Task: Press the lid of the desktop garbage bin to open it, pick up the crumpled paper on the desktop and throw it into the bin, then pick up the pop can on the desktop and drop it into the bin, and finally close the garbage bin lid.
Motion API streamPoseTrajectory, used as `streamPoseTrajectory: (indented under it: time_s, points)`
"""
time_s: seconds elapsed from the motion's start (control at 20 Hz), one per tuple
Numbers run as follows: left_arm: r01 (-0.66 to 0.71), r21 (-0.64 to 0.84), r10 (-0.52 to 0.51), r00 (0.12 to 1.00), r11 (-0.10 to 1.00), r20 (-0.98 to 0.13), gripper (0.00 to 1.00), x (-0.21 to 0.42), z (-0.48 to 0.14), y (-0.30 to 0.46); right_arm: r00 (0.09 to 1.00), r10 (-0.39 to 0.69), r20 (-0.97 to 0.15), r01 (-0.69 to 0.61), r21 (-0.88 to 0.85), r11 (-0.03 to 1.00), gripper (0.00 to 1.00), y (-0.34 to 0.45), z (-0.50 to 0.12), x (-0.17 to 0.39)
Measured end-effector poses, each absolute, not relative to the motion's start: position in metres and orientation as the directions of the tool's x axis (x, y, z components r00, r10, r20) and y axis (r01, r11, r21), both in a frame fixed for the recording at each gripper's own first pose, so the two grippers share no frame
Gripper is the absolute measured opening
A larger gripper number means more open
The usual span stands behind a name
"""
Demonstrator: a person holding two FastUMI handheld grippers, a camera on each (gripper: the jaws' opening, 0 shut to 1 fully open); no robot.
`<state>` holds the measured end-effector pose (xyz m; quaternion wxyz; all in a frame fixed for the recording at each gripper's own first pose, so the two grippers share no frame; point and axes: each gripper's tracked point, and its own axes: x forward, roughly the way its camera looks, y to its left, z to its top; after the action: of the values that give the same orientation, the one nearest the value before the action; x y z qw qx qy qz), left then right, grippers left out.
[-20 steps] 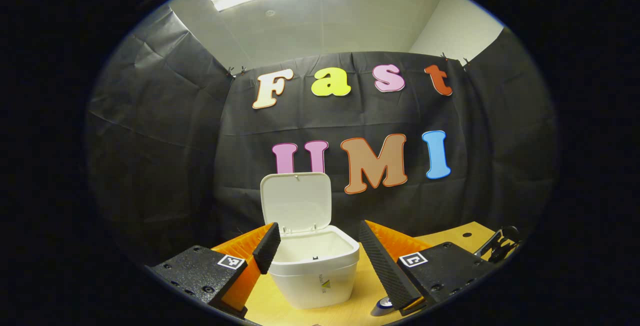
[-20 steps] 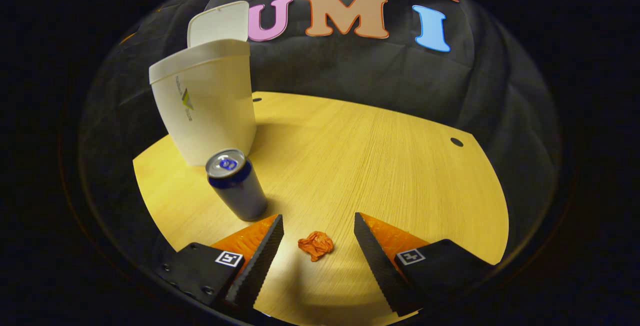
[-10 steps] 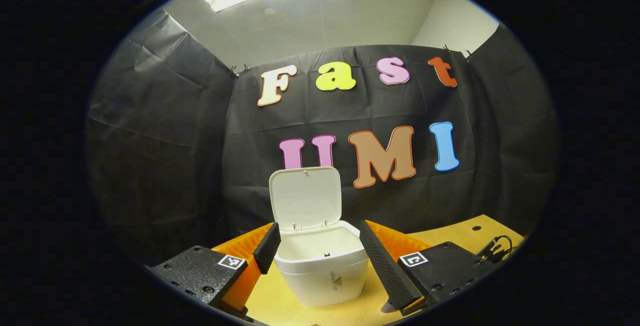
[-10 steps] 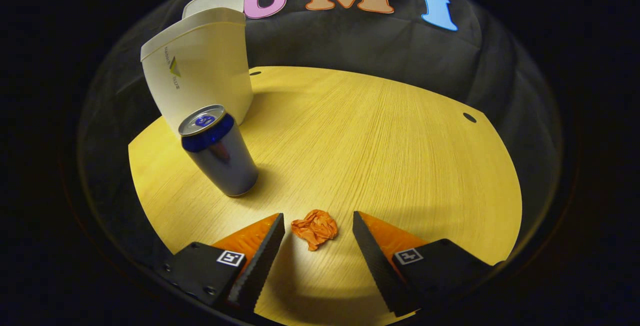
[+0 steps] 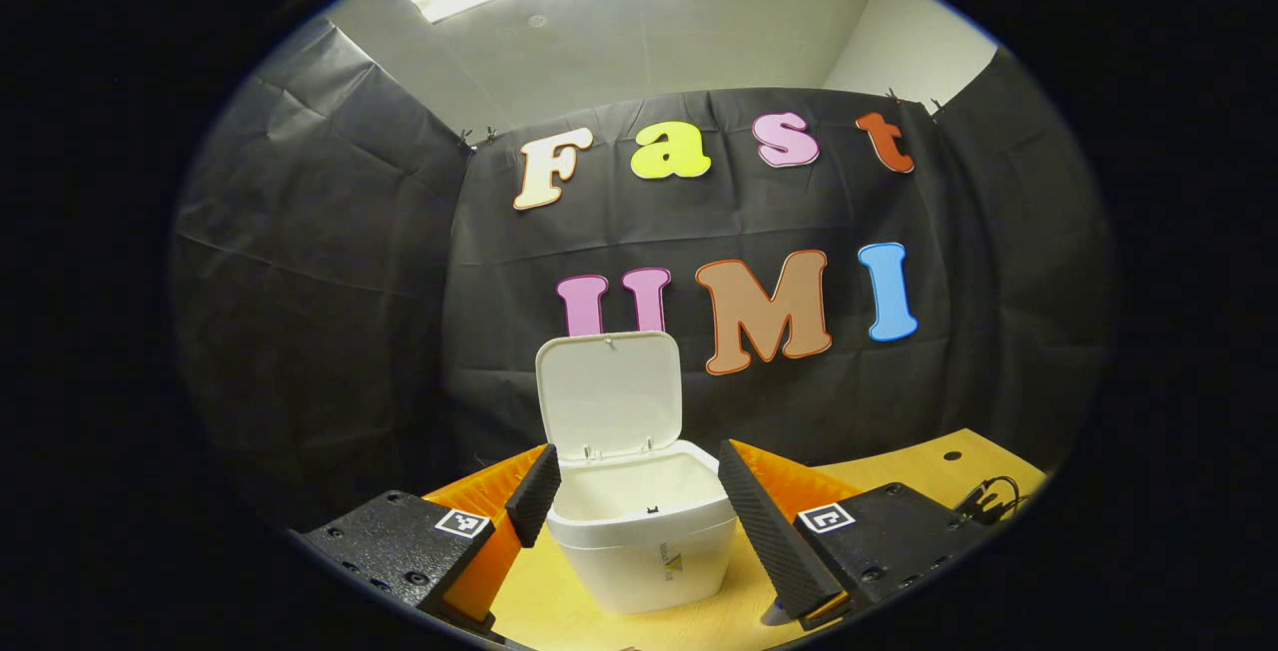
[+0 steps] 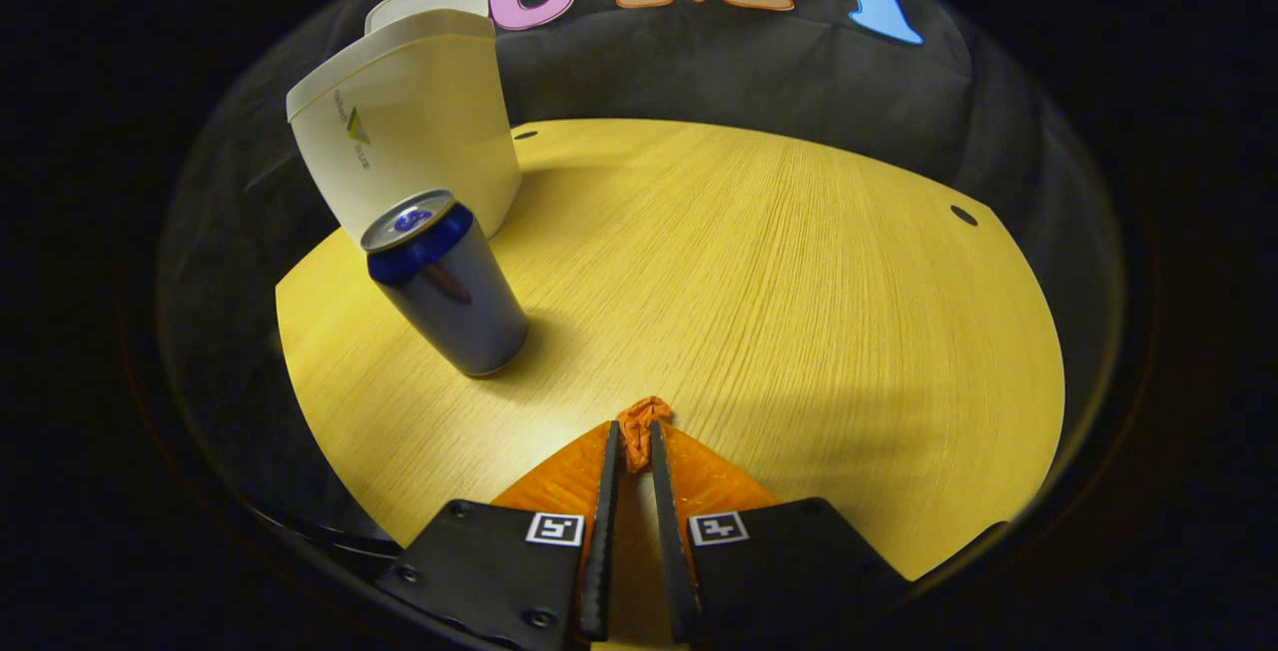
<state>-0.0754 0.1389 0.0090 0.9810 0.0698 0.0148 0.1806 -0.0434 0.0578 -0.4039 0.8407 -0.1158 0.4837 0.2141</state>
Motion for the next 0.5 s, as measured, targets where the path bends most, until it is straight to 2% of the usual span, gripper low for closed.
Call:
streamPoseTrajectory:
  time_s: [0.1,0.15,0.25,0.5]
  points:
    - [-0.349,0.138,0.353,0.936,0.927,-0.008,0.96,-0.075,0.007,0.138,0.495,0.293,-0.818,-0.475,0.027,0.880,0.27,0.069,-0.376,-0.032]
    - [-0.347,0.137,0.352,0.936,0.928,-0.010,0.99,-0.074,0.007,0.138,0.528,0.319,-0.787,-0.479,0.034,0.877,0.25,0.075,-0.356,-0.024]
    - [-0.341,0.134,0.346,0.938,0.930,-0.014,0.96,-0.071,0.006,0.136,0.594,0.376,-0.711,-0.486,0.055,0.872,0.24,0.096,-0.312,-0.007]
    - [-0.324,0.128,0.328,0.945,0.937,-0.008,0.96,-0.072,0.007,0.133,0.708,0.490,-0.509,-0.547,0.044,0.836,0.24,0.141,-0.207,0.024]
